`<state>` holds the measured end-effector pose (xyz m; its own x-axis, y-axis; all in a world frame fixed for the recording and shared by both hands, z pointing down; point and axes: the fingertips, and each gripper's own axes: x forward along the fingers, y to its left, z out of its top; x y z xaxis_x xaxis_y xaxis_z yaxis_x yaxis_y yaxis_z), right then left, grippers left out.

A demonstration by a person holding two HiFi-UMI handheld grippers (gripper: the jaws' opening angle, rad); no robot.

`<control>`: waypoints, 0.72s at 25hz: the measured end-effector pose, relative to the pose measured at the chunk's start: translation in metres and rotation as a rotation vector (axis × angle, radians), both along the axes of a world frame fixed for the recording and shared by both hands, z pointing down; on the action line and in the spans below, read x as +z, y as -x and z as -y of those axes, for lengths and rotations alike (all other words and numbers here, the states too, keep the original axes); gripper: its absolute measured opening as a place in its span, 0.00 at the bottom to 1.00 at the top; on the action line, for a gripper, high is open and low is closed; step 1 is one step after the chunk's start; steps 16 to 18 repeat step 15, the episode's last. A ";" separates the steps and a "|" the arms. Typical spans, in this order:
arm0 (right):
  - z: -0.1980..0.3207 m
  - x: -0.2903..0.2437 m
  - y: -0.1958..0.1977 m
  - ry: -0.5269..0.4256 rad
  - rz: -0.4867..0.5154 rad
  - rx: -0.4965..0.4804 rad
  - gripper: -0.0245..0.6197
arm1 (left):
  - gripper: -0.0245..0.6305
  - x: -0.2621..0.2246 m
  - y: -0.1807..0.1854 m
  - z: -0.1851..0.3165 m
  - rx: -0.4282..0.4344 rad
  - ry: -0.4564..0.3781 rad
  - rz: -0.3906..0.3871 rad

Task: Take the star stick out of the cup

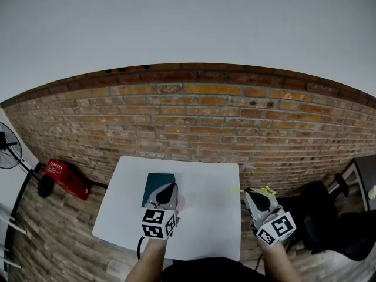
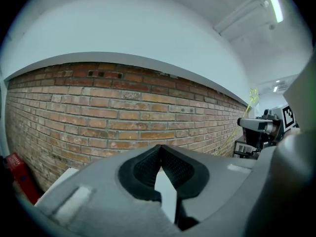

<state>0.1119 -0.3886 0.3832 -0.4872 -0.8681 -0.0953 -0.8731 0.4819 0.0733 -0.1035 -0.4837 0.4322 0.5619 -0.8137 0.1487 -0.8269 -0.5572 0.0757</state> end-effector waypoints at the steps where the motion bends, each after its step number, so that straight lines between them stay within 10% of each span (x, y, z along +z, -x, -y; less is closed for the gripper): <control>1: 0.000 0.000 0.003 0.002 0.000 -0.004 0.06 | 0.05 0.001 0.002 0.000 0.000 0.003 -0.001; 18: 0.002 0.023 0.032 0.060 0.038 -0.051 0.06 | 0.04 0.015 0.027 -0.011 -0.014 0.034 0.006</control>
